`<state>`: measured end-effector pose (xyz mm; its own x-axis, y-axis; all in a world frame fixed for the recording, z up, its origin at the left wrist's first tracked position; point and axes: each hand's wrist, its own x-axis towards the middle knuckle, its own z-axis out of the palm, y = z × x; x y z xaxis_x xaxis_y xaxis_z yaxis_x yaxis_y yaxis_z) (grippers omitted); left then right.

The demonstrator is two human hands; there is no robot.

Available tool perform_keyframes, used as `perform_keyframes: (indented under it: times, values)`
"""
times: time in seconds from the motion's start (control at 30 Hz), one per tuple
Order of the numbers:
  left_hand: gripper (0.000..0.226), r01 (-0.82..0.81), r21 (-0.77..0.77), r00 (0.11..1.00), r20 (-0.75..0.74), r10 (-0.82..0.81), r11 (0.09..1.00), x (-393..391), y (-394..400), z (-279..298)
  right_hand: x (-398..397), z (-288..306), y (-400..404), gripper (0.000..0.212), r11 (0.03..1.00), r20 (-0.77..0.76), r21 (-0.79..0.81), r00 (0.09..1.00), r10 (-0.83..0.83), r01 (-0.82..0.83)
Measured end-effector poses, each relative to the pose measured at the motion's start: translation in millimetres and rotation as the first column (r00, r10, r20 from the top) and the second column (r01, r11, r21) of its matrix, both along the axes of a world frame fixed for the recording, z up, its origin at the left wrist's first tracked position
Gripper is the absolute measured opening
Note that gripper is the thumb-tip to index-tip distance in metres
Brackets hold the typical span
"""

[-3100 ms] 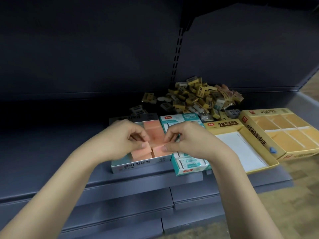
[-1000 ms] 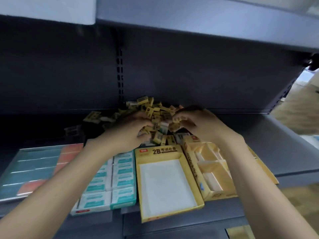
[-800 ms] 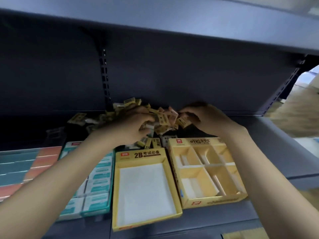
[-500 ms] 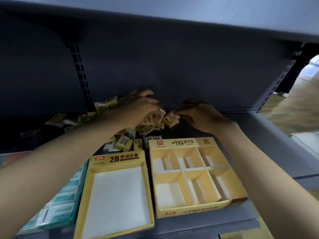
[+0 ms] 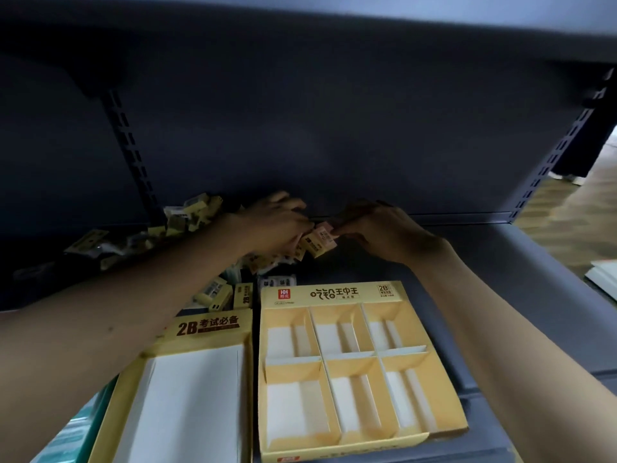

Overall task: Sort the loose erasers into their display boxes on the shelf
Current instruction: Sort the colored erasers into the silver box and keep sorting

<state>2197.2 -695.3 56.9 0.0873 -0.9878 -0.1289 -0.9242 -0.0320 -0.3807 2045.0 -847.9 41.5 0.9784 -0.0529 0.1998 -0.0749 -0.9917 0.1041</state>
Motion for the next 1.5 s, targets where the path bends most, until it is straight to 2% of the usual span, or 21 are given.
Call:
perform_keyframes:
  times: [0.13,0.27,0.4,0.5,0.57,0.63,0.73,1.0,1.1,1.2,1.3,1.4,1.43,1.5]
  values:
    - [0.049,-0.031,-0.007,0.998,-0.054,0.031,0.999,-1.7,-1.3,-1.6,-2.5,-6.8,-1.9,0.036,1.000,-0.011,0.012,1.000,0.005,-0.005]
    - [0.045,-0.017,-0.110,0.997,-0.080,0.009,0.994,-2.0,-1.6,-4.0,4.9,-13.4,-5.0,0.045,0.998,-0.059,0.044,0.998,-0.032,0.034]
    - [0.052,-0.043,-0.181,0.990,-0.137,0.018,0.983,3.8,10.2,-4.2,16.7,-18.9,-7.8,0.057,0.999,-0.121,0.039,0.992,-0.033,0.038]
    - [0.041,0.028,-0.308,0.966,-0.236,-0.105,0.951,5.1,23.3,-2.9,25.2,-15.2,-5.2,0.067,0.999,-0.178,0.005,0.983,-0.038,0.040]
    - [0.028,0.087,-0.373,0.952,-0.241,-0.187,0.924,5.3,32.1,-1.2,30.0,-11.0,-3.0,0.070,0.998,-0.219,-0.017,0.974,-0.061,0.058]
    - [0.017,0.101,-0.418,0.951,-0.226,-0.211,0.903,6.3,40.5,-0.7,35.5,-9.2,-1.0,0.070,0.997,-0.251,-0.045,0.966,-0.067,0.057]
    - [0.015,0.078,-0.460,0.956,-0.218,-0.198,0.884,9.4,51.7,-1.3,43.6,-11.8,3.5,0.074,0.994,-0.269,-0.109,0.962,-0.051,0.022]
    - [0.012,0.053,-0.527,0.946,-0.244,-0.211,0.848,13.2,80.6,-2.6,37.4,-8.0,17.2,0.052,0.968,-0.146,-0.250,0.989,-0.024,-0.013]
    - [0.012,-0.021,-0.560,0.934,-0.307,-0.184,0.828,11.8,87.3,-1.6,28.9,-4.1,25.4,0.037,0.992,-0.130,-0.127,0.991,-0.041,0.024]
    - [0.013,-0.216,-0.615,0.879,-0.460,-0.122,0.758,9.3,100.5,3.1,19.0,1.6,35.9,0.030,0.998,-0.116,0.003,0.991,-0.062,0.063]
    - [0.012,-0.394,-0.605,0.814,-0.579,-0.042,0.691,6.0,120.7,7.1,12.4,12.8,49.5,0.019,0.992,-0.009,0.049,0.993,-0.117,0.118]
    - [0.009,-0.562,-0.570,0.724,-0.689,0.024,0.600,0.0,144.8,9.9,10.6,32.6,86.2,0.007,0.975,0.105,0.193,0.986,-0.131,0.109]
    - [0.007,-0.627,-0.529,0.655,-0.756,0.019,0.572,-2.0,154.4,10.6,11.4,38.8,104.3,0.007,0.962,0.128,0.253,0.982,-0.137,0.102]
    - [0.014,-0.752,-0.392,0.402,-0.910,-0.102,0.530,-8.9,175.1,12.4,14.8,47.3,140.1,0.010,0.920,0.129,0.377,0.978,-0.166,0.106]
